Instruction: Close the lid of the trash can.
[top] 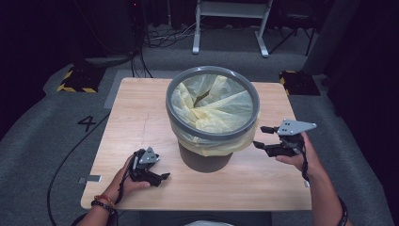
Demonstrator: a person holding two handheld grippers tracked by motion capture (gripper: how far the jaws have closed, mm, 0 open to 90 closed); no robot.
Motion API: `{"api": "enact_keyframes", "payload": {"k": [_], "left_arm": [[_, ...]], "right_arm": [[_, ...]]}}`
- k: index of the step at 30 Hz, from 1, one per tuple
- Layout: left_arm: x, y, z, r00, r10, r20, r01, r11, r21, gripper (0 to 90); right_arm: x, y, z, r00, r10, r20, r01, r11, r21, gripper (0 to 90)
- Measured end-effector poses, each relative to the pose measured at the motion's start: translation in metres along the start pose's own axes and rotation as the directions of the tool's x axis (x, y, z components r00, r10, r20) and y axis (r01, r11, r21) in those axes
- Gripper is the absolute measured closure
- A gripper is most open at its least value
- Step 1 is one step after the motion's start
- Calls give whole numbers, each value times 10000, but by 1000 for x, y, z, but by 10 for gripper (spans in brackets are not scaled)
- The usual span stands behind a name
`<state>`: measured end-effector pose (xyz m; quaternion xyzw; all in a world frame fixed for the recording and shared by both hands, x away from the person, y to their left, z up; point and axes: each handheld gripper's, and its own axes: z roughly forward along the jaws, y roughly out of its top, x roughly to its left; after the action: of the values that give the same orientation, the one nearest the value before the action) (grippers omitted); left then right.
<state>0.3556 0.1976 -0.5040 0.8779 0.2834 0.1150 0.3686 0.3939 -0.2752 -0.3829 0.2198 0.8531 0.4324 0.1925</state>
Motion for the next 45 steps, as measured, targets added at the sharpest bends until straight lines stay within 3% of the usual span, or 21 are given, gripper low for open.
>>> {"api": "enact_keyframes", "payload": {"k": [7,22,32,38,45], "left_arm": [[0,0,0,10000,-11,1,11,10000,8,139],[0,0,0,10000,-10,-3,10,10000,5,140],[0,0,0,10000,-11,-3,11,10000,4,139],[0,0,0,10000,-3,0,3,10000,2,140],[0,0,0,10000,-4,-2,4,10000,0,140]], "right_arm": [[1,-39,19,9993,359,142,-373,9934,1086,289],[8,-97,24,9925,1170,355,-1217,9727,1977,245],[13,-131,11,9796,1938,529,-2005,9605,1931,200],[14,-145,-2,9685,2352,818,-2447,9599,1366,199],[15,-154,-16,9619,2439,1235,-2603,9552,1406,196]]}}
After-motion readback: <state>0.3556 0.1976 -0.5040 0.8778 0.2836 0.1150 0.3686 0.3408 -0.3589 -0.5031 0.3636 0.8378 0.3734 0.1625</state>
